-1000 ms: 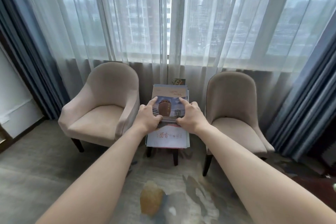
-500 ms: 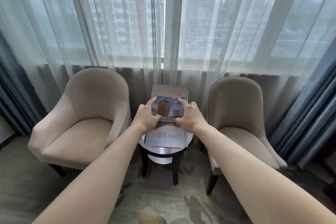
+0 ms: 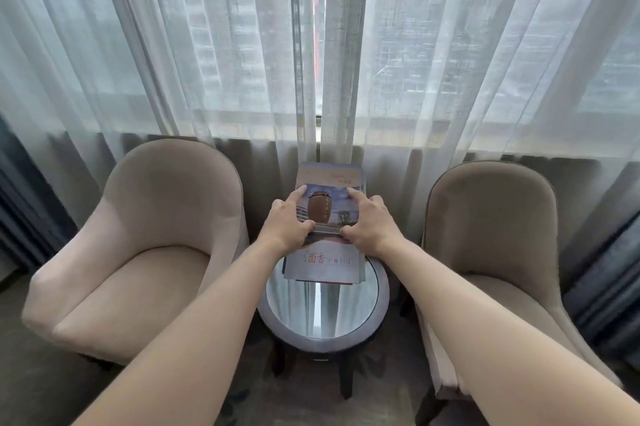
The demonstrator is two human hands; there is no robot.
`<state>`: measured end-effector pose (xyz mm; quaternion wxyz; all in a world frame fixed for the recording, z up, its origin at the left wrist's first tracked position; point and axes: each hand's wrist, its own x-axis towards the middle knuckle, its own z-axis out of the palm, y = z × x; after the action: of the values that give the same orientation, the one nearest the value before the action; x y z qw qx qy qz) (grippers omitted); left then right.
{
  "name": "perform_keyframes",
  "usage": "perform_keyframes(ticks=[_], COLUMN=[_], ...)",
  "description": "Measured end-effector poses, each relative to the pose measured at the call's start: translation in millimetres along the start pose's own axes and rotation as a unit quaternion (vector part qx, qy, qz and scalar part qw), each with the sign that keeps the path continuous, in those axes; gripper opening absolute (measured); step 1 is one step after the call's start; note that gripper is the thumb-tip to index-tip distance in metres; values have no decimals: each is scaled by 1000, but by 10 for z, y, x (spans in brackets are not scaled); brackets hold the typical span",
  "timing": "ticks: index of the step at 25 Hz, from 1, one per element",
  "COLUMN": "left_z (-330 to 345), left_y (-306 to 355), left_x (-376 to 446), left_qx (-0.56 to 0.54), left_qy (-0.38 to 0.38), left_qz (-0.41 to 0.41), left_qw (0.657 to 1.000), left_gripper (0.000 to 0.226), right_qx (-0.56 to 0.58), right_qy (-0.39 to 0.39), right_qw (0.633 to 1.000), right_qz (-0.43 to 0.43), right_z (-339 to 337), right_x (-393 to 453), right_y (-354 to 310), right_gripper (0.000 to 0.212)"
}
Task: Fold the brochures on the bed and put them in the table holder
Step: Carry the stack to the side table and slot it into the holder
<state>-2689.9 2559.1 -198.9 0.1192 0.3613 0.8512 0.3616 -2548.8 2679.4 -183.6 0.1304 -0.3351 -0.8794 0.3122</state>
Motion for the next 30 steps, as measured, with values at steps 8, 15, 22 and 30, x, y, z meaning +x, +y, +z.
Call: perform_keyframes(ticks=[8, 15, 22, 30], left_z=[391, 993, 1726, 2670], left_y=[-331, -1033, -1721, -2321], left_x=[1015, 1680, 2198, 2396], left_qx=[-4, 1, 32, 25], left_qy=[-17, -89, -152, -209], left_qz=[-43, -88, -120, -153], left_qw=[999, 992, 981, 965], left_gripper=[79, 78, 77, 77], right_qx=[-3, -5, -36, -34], right_qy=[-42, -95, -138, -188], right_qw=[999, 990, 974, 957], right_qz=[20, 103, 178, 217], right_z=[234, 960, 1734, 2481], right_x=[1071, 1735, 2274, 2563], right_y=[321, 800, 1405, 2359], right_gripper=[86, 80, 75, 74])
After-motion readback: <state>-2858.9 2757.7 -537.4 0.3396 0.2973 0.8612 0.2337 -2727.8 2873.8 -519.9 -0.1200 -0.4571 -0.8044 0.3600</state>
